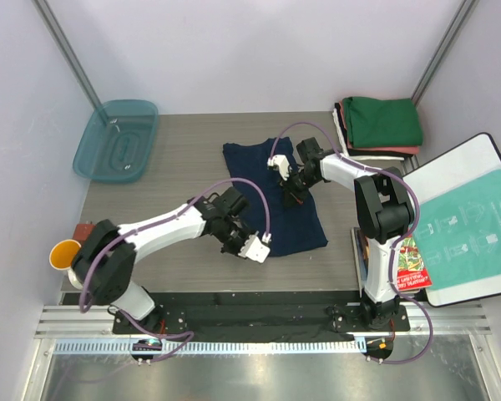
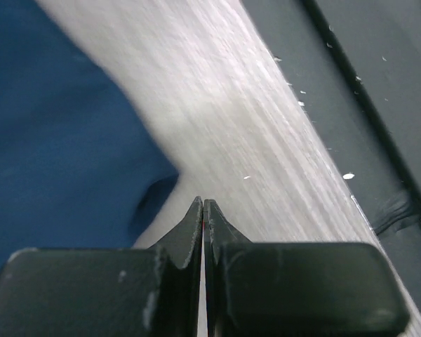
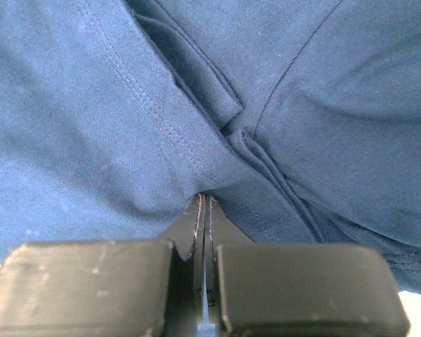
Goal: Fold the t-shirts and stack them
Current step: Fold the tshirt
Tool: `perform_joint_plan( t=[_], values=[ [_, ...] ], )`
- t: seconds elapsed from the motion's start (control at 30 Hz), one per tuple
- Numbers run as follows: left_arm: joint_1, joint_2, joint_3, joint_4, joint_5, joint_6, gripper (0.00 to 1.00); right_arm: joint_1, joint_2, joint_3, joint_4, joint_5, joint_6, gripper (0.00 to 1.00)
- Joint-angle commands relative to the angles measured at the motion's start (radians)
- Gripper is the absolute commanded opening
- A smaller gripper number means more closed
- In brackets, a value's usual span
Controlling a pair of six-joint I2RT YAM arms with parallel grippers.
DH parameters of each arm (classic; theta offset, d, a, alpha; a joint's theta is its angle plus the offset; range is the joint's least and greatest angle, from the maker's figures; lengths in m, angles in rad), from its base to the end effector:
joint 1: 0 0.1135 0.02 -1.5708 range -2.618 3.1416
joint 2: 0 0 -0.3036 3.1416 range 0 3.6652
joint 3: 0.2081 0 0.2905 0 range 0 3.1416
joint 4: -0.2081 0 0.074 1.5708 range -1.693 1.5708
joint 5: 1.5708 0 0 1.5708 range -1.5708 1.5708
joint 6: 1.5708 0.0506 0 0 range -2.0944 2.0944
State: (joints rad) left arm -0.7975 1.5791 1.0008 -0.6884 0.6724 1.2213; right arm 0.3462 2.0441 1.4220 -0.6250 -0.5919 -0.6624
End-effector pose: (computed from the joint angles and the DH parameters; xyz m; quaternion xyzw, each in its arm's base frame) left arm 0.2061 -0.2563 0.2036 0.8165 0.4545 -0.2887 0.2084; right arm 0.4243 0.1831 0.1569 -0.4973 0.8038 0.2600 0.1975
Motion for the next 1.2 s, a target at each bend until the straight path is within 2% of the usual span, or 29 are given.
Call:
perform_joint_plan(
  t=[0.0, 0.1, 0.3, 0.4, 0.5, 0.67, 0.9, 1.17],
  values=[
    [0.018, -0.145, -0.031, 0.096, -0.025, -0.052, 0.00, 0.008, 0.025, 0.002, 0.048, 0.073, -0.006, 0.01],
    [0.023, -0.163, -0.036, 0.171, -0.023, -0.063, 0.00, 0.008, 0.021, -0.006, 0.050, 0.076, -0.006, 0.01],
    [0.023, -0.007, 0.050, 0.245, -0.011, -0.118, 0.00, 0.010, 0.018, -0.012, 0.054, 0.079, -0.005, 0.01],
    [0.017, 0.035, 0.039, 0.302, 0.015, -0.082, 0.00, 0.011, 0.022, -0.009, 0.059, 0.079, 0.001, 0.01],
    [0.006, 0.093, 0.053, 0.299, 0.000, -0.053, 0.00, 0.010, 0.025, -0.003, 0.059, 0.078, 0.003, 0.01],
    [0.007, 0.180, 0.107, 0.195, -0.059, -0.014, 0.00, 0.013, 0.024, 0.000, 0.062, 0.083, -0.003, 0.01],
    [0.004, 0.251, 0.081, 0.181, -0.143, 0.030, 0.00, 0.011, 0.022, -0.005, 0.062, 0.095, -0.006, 0.01],
    [0.007, 0.214, 0.071, 0.227, -0.181, 0.011, 0.00, 0.011, -0.021, -0.017, 0.057, 0.112, -0.014, 0.01]
  ],
)
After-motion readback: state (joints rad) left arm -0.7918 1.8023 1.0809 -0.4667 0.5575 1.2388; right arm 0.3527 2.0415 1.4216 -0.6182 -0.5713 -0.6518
